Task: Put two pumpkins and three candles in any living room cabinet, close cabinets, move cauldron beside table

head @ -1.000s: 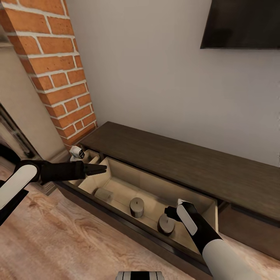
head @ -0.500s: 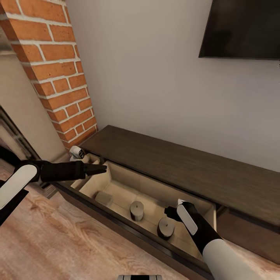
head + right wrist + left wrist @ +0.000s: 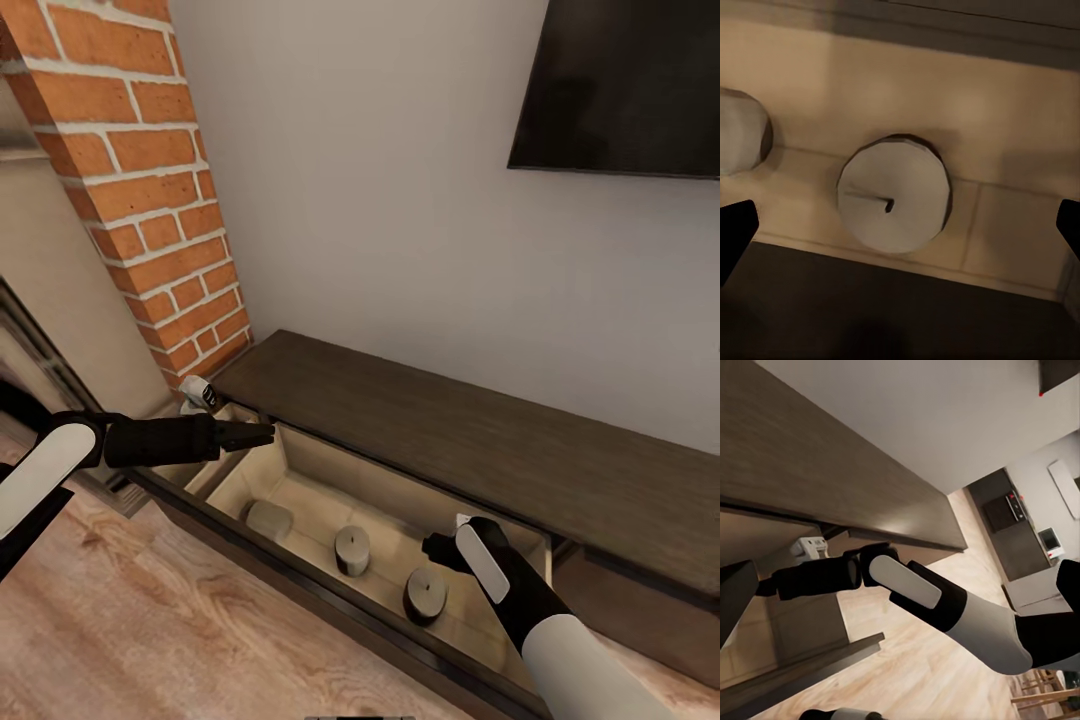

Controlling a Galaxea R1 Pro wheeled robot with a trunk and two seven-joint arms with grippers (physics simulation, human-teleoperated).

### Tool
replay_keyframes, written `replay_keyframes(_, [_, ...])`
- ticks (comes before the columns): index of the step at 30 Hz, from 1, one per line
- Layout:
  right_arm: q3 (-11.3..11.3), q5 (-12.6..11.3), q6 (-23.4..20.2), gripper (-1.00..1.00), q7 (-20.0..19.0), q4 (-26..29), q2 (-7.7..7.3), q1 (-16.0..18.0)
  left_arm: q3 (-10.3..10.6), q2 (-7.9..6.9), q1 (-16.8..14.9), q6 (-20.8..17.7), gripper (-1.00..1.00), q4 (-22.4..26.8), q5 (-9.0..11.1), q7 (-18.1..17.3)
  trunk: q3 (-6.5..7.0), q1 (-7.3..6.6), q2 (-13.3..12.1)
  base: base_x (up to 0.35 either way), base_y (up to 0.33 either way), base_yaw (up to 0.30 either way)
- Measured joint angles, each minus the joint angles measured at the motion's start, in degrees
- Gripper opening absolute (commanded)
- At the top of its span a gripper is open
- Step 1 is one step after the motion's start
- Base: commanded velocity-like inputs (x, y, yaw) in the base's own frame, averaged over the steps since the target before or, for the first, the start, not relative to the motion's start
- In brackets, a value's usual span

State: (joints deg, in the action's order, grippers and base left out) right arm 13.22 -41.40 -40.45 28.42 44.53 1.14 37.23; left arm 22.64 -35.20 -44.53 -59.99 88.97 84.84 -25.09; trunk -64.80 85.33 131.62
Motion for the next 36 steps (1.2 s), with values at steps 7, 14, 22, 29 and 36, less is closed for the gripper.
replay_keyframes(7, [0.0,0.0,-0.2,1.0,0.0,0.0,0.03,0.0,0.1,0.07,0.0,0.0,1.0,-0.1,0.0,0.1,1.26,-1.54,-2.8,0.0,0.0,0.0])
replay_keyframes(14, [-0.1,0.0,-0.2,1.0,0.0,0.0,0.01,0.0,0.1,0.09,0.0,0.0,1.0,-0.1,0.0,0.1,2.51,-3.07,-5.6,-0.035,0.0,0.0])
replay_keyframes(22, [-0.1,0.1,-0.2,1.0,0.0,0.0,0.03,0.0,0.0,0.09,0.0,0.0,1.0,0.0,0.0,0.1,3.95,-4.83,-8.8,-0.006,0.0,0.0])
replay_keyframes(29, [-0.1,0.1,-0.2,1.0,0.0,0.0,0.03,0.0,0.0,0.09,0.0,0.0,1.0,0.0,0.0,0.1,5.21,-6.37,-11.6,0.0,0.0,0.0])
replay_keyframes(36, [-0.1,0.1,-0.2,1.0,0.0,0.1,0.0,0.0,0.0,0.09,0.0,0.0,1.0,0.0,0.0,0.1,6.5,-7.9,-14.4,-0.055,0.049,-0.041])
